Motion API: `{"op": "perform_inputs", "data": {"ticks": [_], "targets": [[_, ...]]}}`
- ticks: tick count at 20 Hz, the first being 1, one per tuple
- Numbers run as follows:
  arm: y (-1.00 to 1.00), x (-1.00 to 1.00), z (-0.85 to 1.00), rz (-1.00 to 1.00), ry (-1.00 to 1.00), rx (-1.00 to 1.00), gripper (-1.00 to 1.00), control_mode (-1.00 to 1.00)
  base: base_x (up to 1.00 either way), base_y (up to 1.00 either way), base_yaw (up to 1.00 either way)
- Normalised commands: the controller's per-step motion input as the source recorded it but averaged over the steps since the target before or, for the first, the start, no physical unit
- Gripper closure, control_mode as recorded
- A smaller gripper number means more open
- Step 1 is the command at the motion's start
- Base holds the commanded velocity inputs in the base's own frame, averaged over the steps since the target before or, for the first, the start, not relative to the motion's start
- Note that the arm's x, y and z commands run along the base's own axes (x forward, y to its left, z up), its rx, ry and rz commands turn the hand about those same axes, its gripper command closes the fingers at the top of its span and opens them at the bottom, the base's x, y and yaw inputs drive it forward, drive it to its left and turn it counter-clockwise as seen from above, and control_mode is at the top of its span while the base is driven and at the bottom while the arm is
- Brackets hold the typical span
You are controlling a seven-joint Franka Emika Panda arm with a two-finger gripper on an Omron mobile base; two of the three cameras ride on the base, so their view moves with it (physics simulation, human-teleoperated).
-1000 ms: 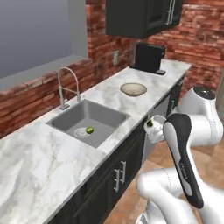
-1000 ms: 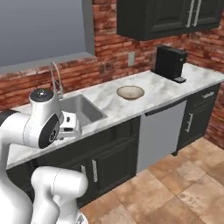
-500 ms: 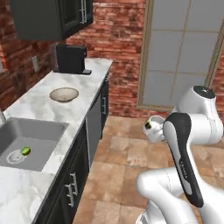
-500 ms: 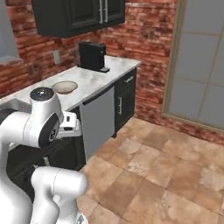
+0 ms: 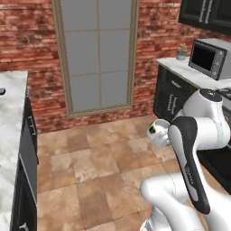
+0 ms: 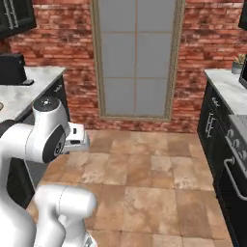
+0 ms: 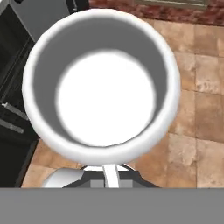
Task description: Clear the mugs and bowl far away from the sink.
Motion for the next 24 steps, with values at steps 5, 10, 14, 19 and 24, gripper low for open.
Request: {"op": "perform_inputs", "data": {"ticks": [5,10,14,19,24], "targets": [[0.0,0.0,0.0,0.0,0.0,0.0,1.0,1.0,0.0,-0.19,-0.81],[0.0,0.0,0.0,0.0,0.0,0.0,1.0,1.0,0.0,-0.23,-0.82],[0.0,0.0,0.0,0.0,0.0,0.0,1.0,1.0,0.0,-0.25,-0.81],[0.0,0.0,0.0,0.0,0.0,0.0,1.0,1.0,0.17,-0.08,-0.79],[0.0,0.0,0.0,0.0,0.0,0.0,1.0,1.0,0.54,0.05,-0.72]]}}
